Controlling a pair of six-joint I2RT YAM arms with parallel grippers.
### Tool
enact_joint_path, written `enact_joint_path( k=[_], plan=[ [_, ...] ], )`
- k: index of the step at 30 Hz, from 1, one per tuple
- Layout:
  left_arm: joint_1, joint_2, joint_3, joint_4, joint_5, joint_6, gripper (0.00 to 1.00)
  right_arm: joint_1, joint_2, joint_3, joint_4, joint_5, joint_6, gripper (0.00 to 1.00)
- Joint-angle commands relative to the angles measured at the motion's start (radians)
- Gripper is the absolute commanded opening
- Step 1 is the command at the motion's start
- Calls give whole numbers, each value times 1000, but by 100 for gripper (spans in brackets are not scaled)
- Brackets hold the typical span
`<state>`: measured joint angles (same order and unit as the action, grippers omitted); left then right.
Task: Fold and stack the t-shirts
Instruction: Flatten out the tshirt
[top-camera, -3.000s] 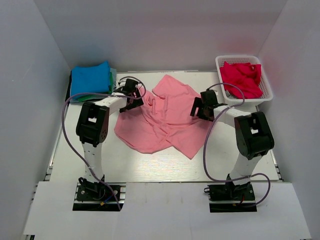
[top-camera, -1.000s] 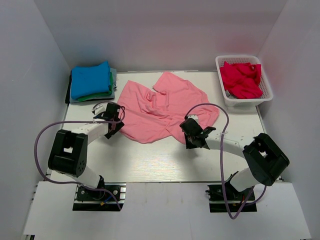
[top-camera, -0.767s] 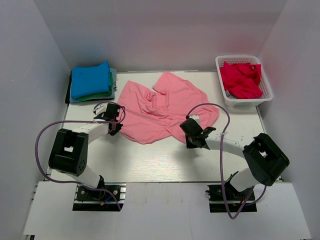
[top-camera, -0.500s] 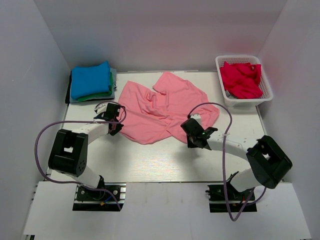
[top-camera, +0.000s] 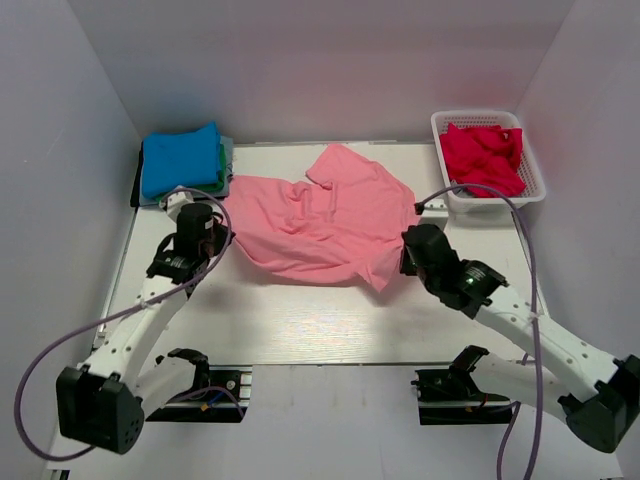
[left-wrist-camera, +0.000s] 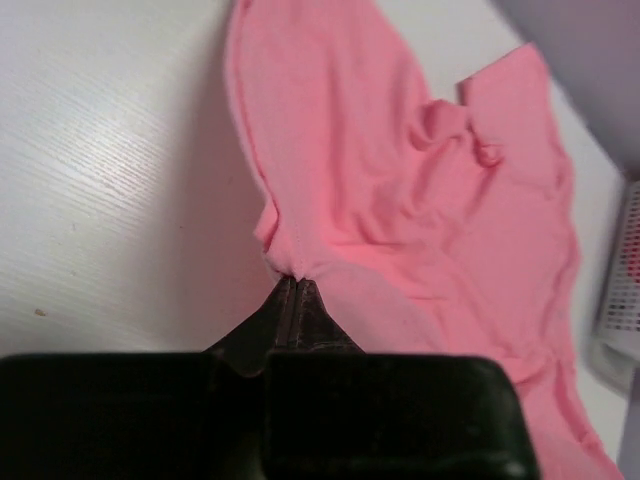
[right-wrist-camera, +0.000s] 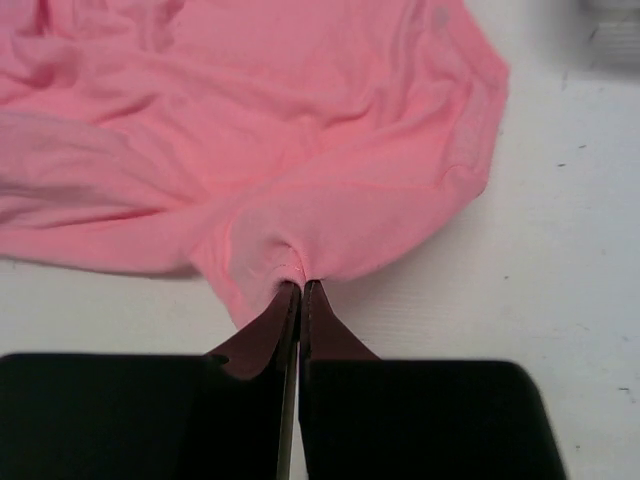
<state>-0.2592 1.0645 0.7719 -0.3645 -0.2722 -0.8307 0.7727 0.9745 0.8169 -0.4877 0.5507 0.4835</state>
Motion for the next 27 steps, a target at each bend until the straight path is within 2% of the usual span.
enact_joint_path(
  k=[1, 5, 6, 10, 14, 20, 21, 22, 23, 24, 25, 27],
  plan=[
    [-3, -110, 9, -50, 17, 24, 0, -3, -65, 64, -83, 98, -25, 0],
    [-3, -163, 38, -134, -45, 15, 0, -1, -108, 112, -140, 170, -13, 0],
    [-3, -175, 38, -157, -59, 2, 0, -4, -128, 126, -164, 236, -7, 0],
    [15, -175, 49, -177, -68, -8, 0, -6, -165, 149, -202, 302, 7, 0],
    [6, -166, 49, -188, -78, -19, 0, -3, -184, 133, -198, 296, 10, 0],
    [6, -94, -13, -207, -12, -28, 0, -4, -134, 39, -176, 218, 55, 0],
    [6, -78, -35, -220, -2, -41, 4, -4, -110, 31, -192, 215, 43, 0],
    [6, -63, -45, -229, 7, -41, 21, -6, -97, 16, -198, 212, 67, 0],
    [6, -28, -45, -238, 7, -51, 44, -10, -88, 1, -207, 218, 76, 0],
    [6, -11, -58, -249, 7, -51, 94, -10, -61, -5, -215, 219, 82, 0],
    [6, 6, -59, -249, 7, -60, 100, -13, -51, -12, -218, 222, 101, 0],
    [6, 43, -59, -249, -4, -61, 100, -16, -34, -13, -219, 230, 104, 0]
  ],
)
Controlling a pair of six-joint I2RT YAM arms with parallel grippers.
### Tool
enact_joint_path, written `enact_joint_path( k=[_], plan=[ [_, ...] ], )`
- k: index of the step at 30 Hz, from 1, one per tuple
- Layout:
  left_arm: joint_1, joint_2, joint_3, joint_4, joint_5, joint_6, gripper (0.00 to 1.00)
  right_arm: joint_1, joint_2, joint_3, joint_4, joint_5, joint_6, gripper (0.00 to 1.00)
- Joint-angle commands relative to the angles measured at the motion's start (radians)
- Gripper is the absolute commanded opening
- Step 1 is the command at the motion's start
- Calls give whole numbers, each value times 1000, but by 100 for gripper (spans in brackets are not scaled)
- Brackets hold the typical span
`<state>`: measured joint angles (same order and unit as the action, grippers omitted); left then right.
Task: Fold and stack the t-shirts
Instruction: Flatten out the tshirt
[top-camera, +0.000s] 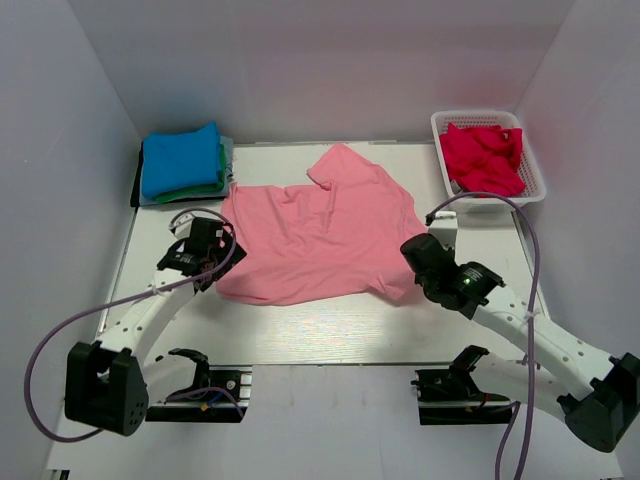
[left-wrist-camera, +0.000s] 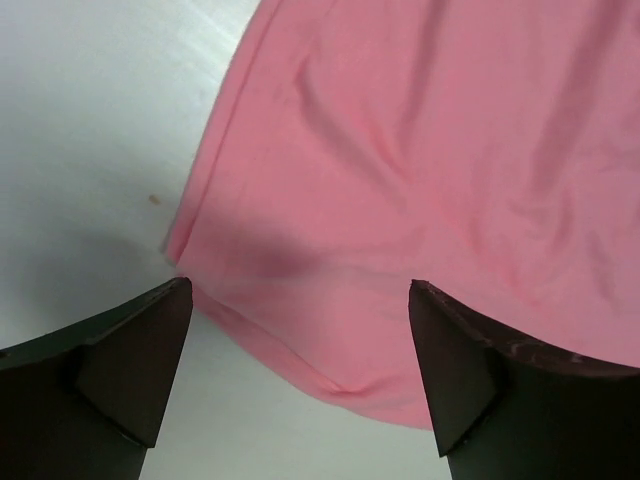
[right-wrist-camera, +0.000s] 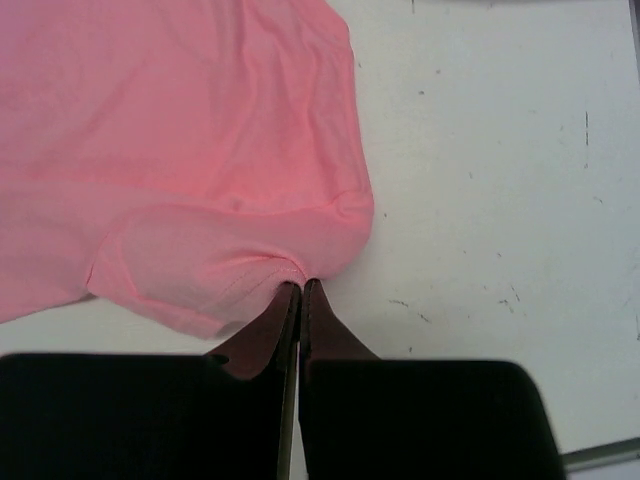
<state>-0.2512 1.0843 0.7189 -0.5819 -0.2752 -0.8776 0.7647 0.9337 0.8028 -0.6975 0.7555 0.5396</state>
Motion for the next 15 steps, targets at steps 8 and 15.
enact_joint_path(
  k=[8, 15],
  plan=[
    [-11, 22, -61, -50, 48, -14, 100, -31, 37, -17, 65, -5, -6, 0],
    [-11, -119, -170, -153, 137, -70, 100, -48, 80, -14, 78, -18, -20, 0]
  ],
)
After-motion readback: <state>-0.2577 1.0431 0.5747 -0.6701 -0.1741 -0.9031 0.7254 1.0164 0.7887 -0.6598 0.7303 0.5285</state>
